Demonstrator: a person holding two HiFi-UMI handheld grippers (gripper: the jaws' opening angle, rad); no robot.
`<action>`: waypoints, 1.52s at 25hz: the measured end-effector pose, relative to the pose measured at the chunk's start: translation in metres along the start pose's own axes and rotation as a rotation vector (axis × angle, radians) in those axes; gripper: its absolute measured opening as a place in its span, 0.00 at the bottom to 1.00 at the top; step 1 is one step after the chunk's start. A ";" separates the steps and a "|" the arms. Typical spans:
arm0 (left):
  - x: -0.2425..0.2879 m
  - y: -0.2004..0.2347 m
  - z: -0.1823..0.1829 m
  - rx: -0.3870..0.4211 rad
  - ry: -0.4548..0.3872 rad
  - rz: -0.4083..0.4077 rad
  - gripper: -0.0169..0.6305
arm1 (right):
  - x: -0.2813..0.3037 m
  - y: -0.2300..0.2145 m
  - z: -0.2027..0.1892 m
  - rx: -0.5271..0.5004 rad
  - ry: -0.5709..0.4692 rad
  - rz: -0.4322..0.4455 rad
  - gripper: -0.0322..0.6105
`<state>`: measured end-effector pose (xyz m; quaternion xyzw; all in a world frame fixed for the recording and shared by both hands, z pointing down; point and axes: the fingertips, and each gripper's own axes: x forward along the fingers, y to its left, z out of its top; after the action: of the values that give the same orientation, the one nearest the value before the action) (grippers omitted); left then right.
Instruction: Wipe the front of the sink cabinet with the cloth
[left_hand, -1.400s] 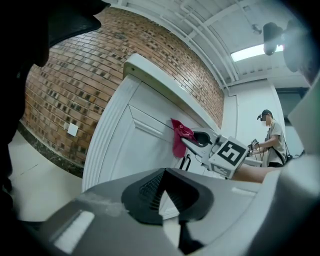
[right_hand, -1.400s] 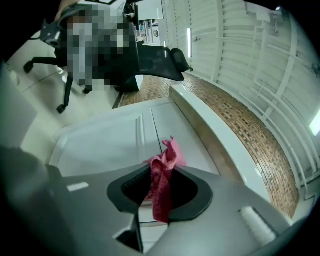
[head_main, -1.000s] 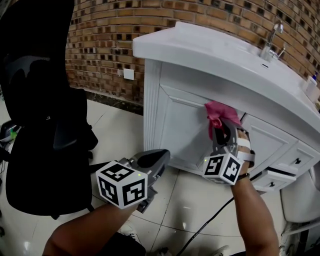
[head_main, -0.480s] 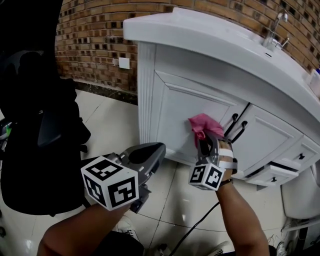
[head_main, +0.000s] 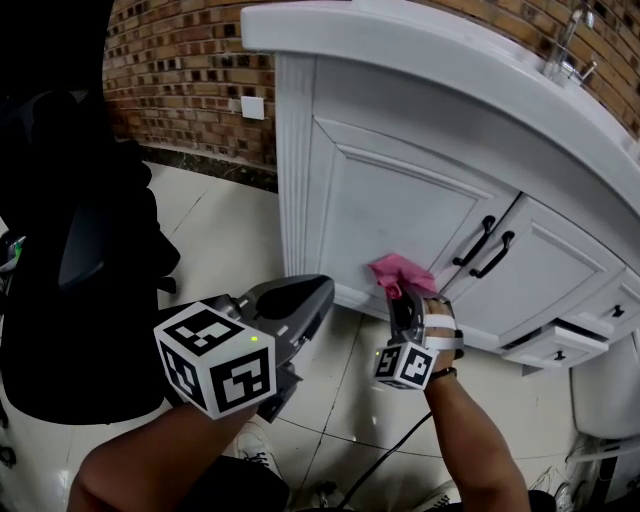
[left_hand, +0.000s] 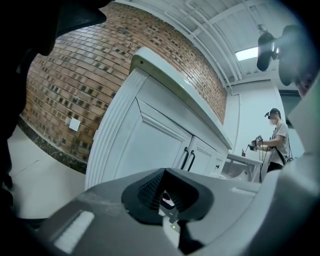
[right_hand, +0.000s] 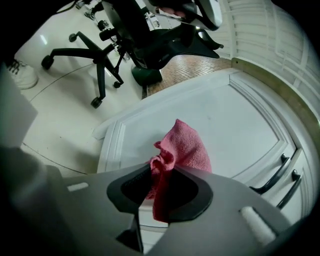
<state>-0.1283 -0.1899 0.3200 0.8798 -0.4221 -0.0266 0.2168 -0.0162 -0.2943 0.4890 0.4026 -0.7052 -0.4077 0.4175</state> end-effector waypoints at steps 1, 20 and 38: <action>0.001 0.002 -0.001 0.001 0.003 0.001 0.04 | 0.002 0.007 -0.003 -0.001 -0.002 0.011 0.21; -0.006 0.020 -0.011 0.114 0.055 0.058 0.04 | 0.026 0.113 -0.042 -0.031 0.137 0.286 0.21; -0.017 -0.001 0.009 0.159 -0.003 0.011 0.04 | -0.086 -0.182 0.151 -0.014 -0.248 -0.193 0.20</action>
<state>-0.1408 -0.1802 0.3091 0.8918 -0.4283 0.0070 0.1455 -0.0852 -0.2430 0.2529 0.4120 -0.7065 -0.4977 0.2888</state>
